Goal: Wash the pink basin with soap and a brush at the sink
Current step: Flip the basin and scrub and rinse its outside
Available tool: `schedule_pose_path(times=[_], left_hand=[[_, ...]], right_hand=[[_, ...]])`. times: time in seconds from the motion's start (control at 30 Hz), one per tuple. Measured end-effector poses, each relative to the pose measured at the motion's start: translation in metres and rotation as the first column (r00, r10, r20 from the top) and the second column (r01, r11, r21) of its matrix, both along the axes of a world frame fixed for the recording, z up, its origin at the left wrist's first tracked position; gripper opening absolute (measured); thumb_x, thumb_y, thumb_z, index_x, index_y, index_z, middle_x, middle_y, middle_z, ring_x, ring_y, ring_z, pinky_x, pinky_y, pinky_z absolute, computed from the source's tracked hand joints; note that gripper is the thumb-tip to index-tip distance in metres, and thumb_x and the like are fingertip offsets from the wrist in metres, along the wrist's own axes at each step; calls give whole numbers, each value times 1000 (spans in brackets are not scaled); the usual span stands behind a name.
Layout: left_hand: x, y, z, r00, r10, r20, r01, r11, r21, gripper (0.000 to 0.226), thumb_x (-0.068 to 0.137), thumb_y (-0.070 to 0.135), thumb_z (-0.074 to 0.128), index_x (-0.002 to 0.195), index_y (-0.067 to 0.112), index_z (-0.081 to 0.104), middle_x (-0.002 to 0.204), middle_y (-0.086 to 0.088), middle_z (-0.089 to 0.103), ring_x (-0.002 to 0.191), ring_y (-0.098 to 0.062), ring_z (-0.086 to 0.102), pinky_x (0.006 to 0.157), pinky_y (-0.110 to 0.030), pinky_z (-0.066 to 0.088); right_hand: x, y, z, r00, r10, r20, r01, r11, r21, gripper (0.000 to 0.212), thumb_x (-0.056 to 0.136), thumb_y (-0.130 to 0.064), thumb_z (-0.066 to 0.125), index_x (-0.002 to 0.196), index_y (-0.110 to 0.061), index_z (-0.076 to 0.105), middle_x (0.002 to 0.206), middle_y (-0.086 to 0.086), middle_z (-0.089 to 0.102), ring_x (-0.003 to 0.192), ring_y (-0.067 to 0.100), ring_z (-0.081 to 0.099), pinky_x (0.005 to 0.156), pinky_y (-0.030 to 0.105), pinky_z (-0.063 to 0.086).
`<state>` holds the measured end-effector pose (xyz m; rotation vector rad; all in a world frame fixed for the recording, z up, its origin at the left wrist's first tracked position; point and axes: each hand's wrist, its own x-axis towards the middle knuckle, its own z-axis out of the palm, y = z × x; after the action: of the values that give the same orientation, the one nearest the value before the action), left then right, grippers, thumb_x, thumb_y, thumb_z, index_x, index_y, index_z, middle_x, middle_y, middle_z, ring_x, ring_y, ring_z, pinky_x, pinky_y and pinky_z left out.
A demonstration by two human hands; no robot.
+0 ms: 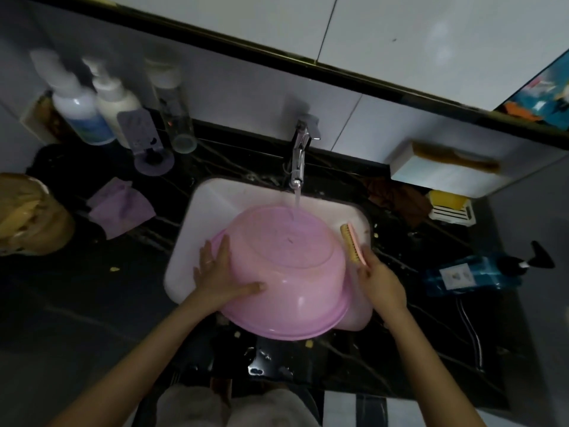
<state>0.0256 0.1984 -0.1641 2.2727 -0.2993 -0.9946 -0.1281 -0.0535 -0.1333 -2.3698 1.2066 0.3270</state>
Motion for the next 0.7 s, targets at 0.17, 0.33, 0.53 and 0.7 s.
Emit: schedule_pose_path(times=[0.17,0.33,0.53,0.7], left_hand=[[-7,-12,-2,937,-190,294,236,963,-130,114,30,78,54,136,42,31,156,2,-10,141,-13,-20,116,-49,-2],[-9,-17,-9,939,-194,283,254,947,-196,94,32,75,58,117,45,34,154,5,1,132,-1,-23,116,-48,-3],[-8,-17,-11,952,-177,248,233,949,-215,93,31,75,59,115,43,36,153,6,0,133,-3,-25,116,-49,-7],[-8,-18,-5,958,-184,218,229,953,-200,91,32,75,60,114,45,36,154,5,1,139,-10,-22,116,-50,-7]], right_hand=[[53,-11,15,966,237,-103,-240,970,-21,44,100,-40,29,144,-44,28,131,13,56,113,32,56,85,35,44],[109,3,-4,899,433,-66,-436,898,-49,45,98,-29,36,142,-35,38,124,13,61,112,33,56,87,34,44],[84,-17,10,798,603,-20,-569,763,307,46,94,-15,44,137,-31,48,128,-11,55,112,10,54,93,20,40],[124,-25,-11,875,483,-45,-471,868,156,45,91,-17,46,134,-26,52,130,10,59,116,29,56,95,29,43]])
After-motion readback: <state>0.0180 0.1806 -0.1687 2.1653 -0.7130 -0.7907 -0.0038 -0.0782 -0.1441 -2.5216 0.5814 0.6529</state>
